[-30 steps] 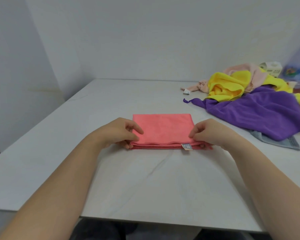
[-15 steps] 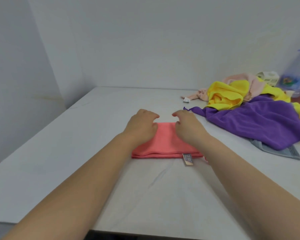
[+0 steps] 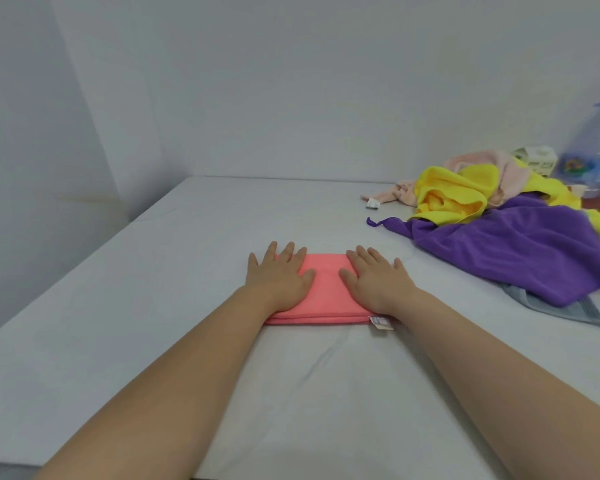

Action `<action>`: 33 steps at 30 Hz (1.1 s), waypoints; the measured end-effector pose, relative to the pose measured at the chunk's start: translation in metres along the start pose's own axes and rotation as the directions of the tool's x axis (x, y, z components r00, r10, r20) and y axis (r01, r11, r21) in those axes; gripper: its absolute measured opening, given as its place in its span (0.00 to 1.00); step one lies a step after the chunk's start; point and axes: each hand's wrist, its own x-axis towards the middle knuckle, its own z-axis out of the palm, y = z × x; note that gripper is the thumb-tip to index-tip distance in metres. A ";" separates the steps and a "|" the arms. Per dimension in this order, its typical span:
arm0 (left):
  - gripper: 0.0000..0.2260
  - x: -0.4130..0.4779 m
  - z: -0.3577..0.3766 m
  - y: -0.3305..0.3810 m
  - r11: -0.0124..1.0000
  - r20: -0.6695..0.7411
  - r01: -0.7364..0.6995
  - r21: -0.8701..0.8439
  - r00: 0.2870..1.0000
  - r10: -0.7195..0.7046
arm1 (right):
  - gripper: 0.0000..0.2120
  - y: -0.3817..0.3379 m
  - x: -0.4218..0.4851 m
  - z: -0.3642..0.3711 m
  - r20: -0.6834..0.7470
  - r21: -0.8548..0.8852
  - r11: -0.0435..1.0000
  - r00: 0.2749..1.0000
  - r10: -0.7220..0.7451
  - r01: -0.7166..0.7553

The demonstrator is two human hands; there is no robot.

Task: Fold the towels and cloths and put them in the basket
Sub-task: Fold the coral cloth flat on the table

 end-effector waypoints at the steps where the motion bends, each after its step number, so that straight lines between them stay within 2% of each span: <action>1: 0.27 0.000 -0.001 -0.001 1.000 0.001 0.003 0.000 1.000 -0.003 | 0.28 0.003 0.001 -0.001 0.004 0.005 1.000 1.000 0.005 -0.005; 5: 0.28 -0.004 -0.001 -0.007 0.999 0.000 0.052 -0.015 0.999 -0.052 | 0.28 0.016 0.002 -0.003 0.037 0.059 0.997 0.999 0.039 -0.041; 7: 0.27 -0.010 -0.002 -0.008 0.999 -0.094 0.045 0.029 0.995 -0.042 | 0.28 0.018 0.000 -0.001 -0.023 0.139 0.990 0.999 0.039 -0.035; 10: 0.24 -0.018 -0.008 -0.004 0.986 -0.296 -0.126 0.108 0.943 0.153 | 0.24 0.029 -0.001 -0.001 -0.199 0.481 0.873 0.961 0.194 -0.077; 12: 0.23 -0.022 -0.012 0.003 0.973 -0.320 -0.229 0.018 0.921 0.223 | 0.23 0.038 0.000 -0.005 -0.223 0.579 0.810 0.938 0.265 -0.092; 14: 0.23 -0.022 -0.011 0.011 0.956 -0.271 -0.275 -0.098 0.932 0.240 | 0.23 0.043 0.003 -0.007 -0.178 0.559 0.821 0.950 0.258 -0.118; 17: 0.25 -0.019 -0.003 0.017 0.948 -0.130 -0.317 -0.010 0.941 0.313 | 0.23 0.040 0.013 -0.006 -0.140 0.453 0.875 0.956 0.257 -0.169; 20: 0.27 -0.015 0.000 0.018 0.950 0.012 -0.308 0.045 0.951 0.308 | 0.24 0.032 0.023 -0.001 -0.182 0.251 0.949 0.953 0.242 -0.192; 23: 0.27 -0.014 -0.001 0.021 0.953 0.049 -0.299 0.058 0.954 0.296 | 0.22 0.029 0.018 0.001 -0.270 0.135 0.972 0.936 0.224 -0.194; 27: 0.28 -0.015 -0.001 0.020 0.950 0.064 -0.304 0.076 0.952 0.299 | 0.17 0.035 0.015 -0.002 -0.278 0.193 0.972 0.942 0.188 -0.137; 33: 0.28 -0.015 -0.001 0.021 0.950 0.060 -0.303 0.076 0.952 0.299 | 0.09 0.036 0.014 -0.007 -0.238 0.466 0.881 0.947 0.214 -0.083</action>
